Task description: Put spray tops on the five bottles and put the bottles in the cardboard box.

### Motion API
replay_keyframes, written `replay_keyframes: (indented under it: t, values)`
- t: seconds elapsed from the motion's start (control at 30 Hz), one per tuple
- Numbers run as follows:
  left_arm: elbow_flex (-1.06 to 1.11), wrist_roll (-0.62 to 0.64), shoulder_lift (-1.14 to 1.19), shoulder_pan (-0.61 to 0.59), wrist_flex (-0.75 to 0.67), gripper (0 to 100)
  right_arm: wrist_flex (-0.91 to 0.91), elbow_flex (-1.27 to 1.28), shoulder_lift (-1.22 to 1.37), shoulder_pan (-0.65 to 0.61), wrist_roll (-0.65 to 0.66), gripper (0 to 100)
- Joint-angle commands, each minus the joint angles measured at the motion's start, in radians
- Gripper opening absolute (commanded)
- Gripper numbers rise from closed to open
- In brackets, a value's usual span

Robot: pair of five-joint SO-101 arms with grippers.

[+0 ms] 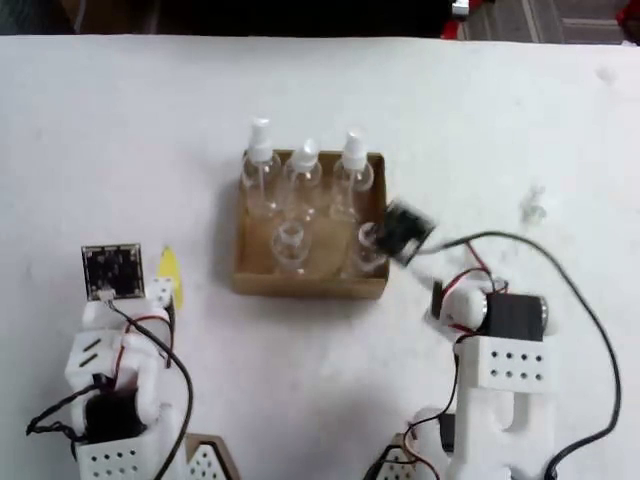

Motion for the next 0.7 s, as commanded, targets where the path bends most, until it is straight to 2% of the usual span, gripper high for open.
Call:
replay_keyframes:
  t: [0.0,0.2,0.33,0.47,0.67]
  values:
    - [0.005,-0.011,-0.007,0.012,-0.021,15,-0.041,0.110,-0.016,-0.001,0.123,12.5]
    - [0.006,-0.011,-0.007,0.013,-0.023,15,-0.202,0.288,-0.016,0.050,0.259,24.3]
    - [0.006,-0.011,-0.007,0.013,-0.025,15,-0.314,0.371,-0.016,0.085,0.341,21.8]
    - [0.006,-0.011,-0.007,0.013,-0.026,15,-0.343,0.410,-0.015,0.104,0.391,21.2]
    - [0.006,-0.011,-0.007,0.013,-0.026,15,-0.412,0.453,-0.005,0.108,0.399,21.2]
